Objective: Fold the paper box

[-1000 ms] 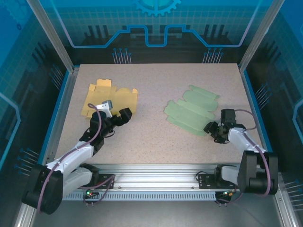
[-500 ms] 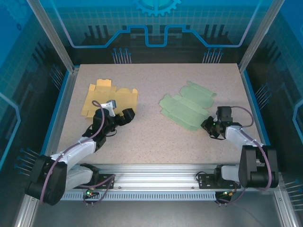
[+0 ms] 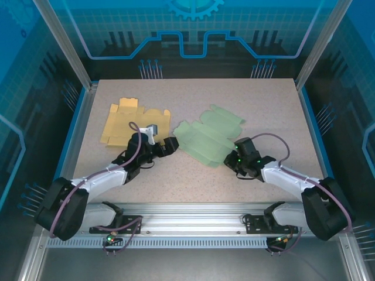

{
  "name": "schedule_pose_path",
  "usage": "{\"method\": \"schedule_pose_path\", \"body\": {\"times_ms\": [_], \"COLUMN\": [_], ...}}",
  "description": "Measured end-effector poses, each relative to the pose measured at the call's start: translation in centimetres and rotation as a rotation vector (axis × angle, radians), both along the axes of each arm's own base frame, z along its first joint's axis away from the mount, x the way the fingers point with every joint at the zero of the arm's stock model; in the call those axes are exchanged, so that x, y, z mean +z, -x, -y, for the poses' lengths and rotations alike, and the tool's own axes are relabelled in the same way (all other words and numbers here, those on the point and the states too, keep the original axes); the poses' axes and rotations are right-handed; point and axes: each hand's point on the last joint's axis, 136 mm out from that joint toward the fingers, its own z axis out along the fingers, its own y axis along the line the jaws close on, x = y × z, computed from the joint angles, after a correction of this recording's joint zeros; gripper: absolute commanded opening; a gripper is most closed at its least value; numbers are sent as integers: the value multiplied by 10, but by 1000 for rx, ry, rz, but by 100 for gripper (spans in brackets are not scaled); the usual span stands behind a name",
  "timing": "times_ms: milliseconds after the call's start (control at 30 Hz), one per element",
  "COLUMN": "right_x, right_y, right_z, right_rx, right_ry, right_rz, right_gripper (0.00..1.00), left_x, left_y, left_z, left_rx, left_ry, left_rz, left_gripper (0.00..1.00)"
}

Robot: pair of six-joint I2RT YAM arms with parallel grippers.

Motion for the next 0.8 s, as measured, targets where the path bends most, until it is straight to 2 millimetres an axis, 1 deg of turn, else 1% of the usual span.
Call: {"method": "schedule_pose_path", "body": {"times_ms": [33, 67, 133, 200, 267, 367, 467, 667, 733, 800], "right_x": [2, 5, 14, 20, 24, 29, 36, 49, 52, 56], "right_y": [0, 0, -3, -6, -5, -1, 3, 7, 7, 9], "right_z": [-6, -11, -20, -21, -18, -10, -5, 2, 4, 5], "right_rx": [13, 20, 42, 51, 55, 68, 91, 127, 131, 135], "right_ry": [0, -3, 2, 15, 39, 80, 116, 154, 162, 168], "right_rz": [5, 8, 29, 46, 56, 62, 75, 116, 129, 144], "right_gripper": [35, 40, 50, 59, 65, 69, 73, 78, 79, 79], "left_x": [-1, -3, -7, -11, -15, -23, -34, -73, -83, -88], "left_y": [2, 5, 8, 7, 4, 2, -1, -9, -14, -20], "left_z": [6, 11, 17, 15, 8, -4, -9, -3, 2, 7], "left_rx": [-11, -15, -8, 16, 56, 111, 136, 130, 120, 116], "left_ry": [-7, -13, -40, -72, -109, -169, -210, -261, -266, -267], "left_rz": [-6, -10, -27, -41, -54, -80, -108, -200, -221, -227], "left_gripper": [92, 91, 88, 88, 88, 88, 85, 78, 77, 77]}}
